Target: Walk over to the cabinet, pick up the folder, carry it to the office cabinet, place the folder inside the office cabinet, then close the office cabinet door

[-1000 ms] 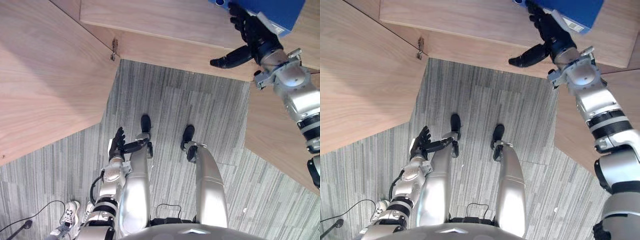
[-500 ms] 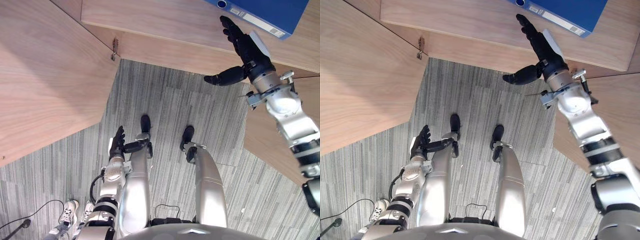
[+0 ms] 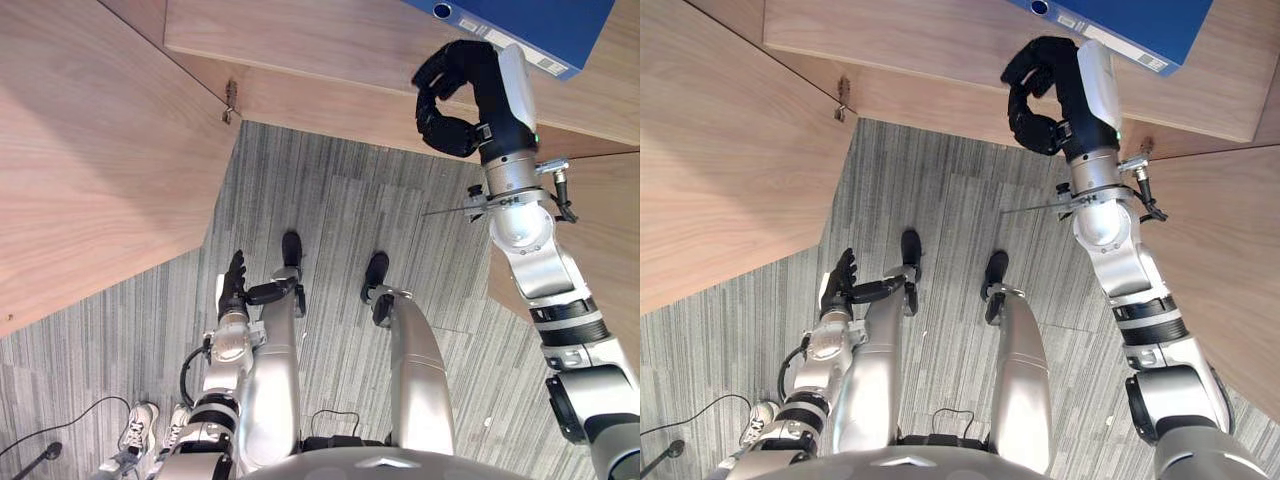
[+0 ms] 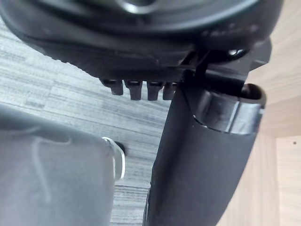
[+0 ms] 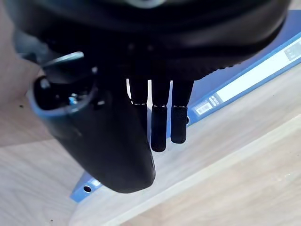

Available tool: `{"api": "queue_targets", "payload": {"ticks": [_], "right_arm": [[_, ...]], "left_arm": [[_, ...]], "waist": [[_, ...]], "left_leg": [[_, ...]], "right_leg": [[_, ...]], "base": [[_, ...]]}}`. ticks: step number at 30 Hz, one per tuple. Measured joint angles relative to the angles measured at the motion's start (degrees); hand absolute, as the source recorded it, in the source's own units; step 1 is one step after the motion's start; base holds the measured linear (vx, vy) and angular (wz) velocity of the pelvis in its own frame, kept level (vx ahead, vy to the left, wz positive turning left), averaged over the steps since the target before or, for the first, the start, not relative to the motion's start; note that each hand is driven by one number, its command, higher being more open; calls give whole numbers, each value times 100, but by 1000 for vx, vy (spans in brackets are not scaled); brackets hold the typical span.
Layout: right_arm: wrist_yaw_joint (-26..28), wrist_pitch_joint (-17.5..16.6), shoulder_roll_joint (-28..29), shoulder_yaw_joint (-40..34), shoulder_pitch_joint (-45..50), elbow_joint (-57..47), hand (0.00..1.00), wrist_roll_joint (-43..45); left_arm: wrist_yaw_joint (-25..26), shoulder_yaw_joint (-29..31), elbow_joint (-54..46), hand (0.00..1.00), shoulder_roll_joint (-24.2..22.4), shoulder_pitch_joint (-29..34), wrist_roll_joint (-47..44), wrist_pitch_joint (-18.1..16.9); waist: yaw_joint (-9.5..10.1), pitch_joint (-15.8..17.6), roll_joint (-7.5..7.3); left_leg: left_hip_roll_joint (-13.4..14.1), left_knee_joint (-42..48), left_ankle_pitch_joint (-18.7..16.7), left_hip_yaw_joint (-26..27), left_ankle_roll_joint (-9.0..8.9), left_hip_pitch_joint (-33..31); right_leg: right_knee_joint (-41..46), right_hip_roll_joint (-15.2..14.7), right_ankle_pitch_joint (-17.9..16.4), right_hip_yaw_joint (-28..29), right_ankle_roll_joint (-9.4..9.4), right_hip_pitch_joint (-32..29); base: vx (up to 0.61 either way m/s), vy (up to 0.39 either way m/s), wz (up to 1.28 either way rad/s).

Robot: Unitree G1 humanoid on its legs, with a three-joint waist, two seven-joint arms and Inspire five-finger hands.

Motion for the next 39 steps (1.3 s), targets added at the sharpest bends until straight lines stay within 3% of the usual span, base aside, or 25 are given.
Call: {"api": "queue_targets", "payload": {"ticks": [8,22,39], "right_arm": [[-259,298,10,1,-833,835,0,-22],[-303,534,-323,2,-2504,2673,0,335],[-531,635,-497,18,-3577,3895,0,570]], "left_arm": [[133,86,-168,100,-25,-54,-36,-21],[222,262,-383,100,-33,-97,-260,-151],[434,257,-543,100,-103,-105,-437,-194]], "waist": [[-2,0,0],[15,1,0],[-22,7,12]], "left_leg": [[13,269,-60,-32,39,-433],[-21,506,-86,-63,82,-965],[-114,533,-34,-69,151,-1239]], "right_leg": [[164,-7,-4,-6,6,-359],[363,-77,-6,-36,10,-835],[415,-214,18,-104,42,-1066]], "base": [[0,0,0],[0,0,0],[-13,-5,2]]}}
